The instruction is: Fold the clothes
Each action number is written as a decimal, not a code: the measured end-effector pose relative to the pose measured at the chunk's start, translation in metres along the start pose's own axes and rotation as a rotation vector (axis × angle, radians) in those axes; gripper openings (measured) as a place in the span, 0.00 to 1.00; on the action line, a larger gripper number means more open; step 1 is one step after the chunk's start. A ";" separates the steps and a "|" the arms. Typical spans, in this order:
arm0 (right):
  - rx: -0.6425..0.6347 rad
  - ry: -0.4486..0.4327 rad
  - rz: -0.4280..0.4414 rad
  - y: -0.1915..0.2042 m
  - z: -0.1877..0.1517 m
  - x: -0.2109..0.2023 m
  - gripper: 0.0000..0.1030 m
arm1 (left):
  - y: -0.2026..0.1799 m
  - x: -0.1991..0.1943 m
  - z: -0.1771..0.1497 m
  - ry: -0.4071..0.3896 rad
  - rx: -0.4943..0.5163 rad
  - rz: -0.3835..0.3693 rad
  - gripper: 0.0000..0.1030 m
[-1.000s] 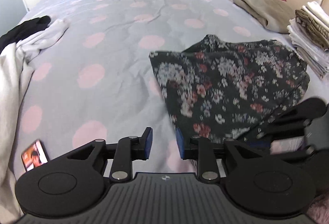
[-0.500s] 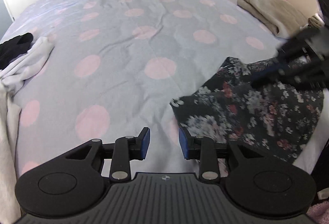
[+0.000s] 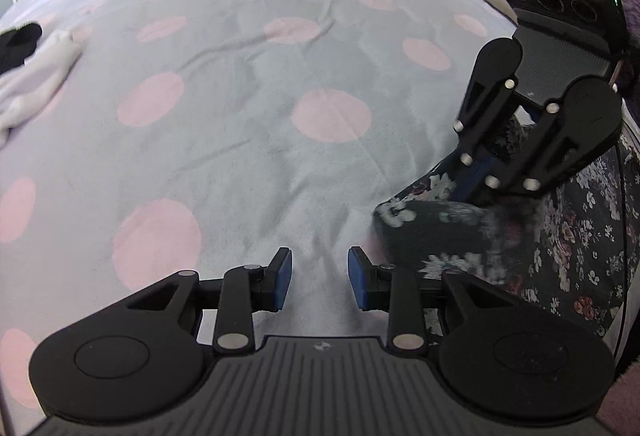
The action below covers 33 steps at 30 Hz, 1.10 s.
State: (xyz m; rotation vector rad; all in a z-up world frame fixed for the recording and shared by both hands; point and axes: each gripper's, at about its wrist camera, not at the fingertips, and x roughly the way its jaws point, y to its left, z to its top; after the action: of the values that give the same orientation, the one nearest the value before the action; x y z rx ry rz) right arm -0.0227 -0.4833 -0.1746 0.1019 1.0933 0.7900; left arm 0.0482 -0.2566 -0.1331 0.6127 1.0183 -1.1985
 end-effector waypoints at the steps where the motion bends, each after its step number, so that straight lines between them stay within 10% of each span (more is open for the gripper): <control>1: 0.005 0.023 0.066 -0.004 0.002 0.003 0.05 | 0.001 0.002 0.000 0.007 -0.011 -0.008 0.28; 10: 0.017 0.141 0.385 -0.022 0.024 0.065 0.01 | 0.003 -0.002 0.005 -0.010 -0.042 -0.061 0.28; 25: 0.229 -0.076 0.169 -0.033 0.030 0.049 0.00 | 0.000 0.003 -0.001 -0.013 -0.058 -0.030 0.26; 33: 0.366 -0.222 -0.128 -0.022 0.019 -0.013 0.02 | -0.016 0.013 -0.004 -0.043 0.000 0.001 0.26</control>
State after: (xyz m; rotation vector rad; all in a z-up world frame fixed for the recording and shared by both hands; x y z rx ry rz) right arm 0.0013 -0.5016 -0.1654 0.4150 1.0110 0.4453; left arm 0.0320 -0.2640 -0.1442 0.5850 0.9818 -1.2058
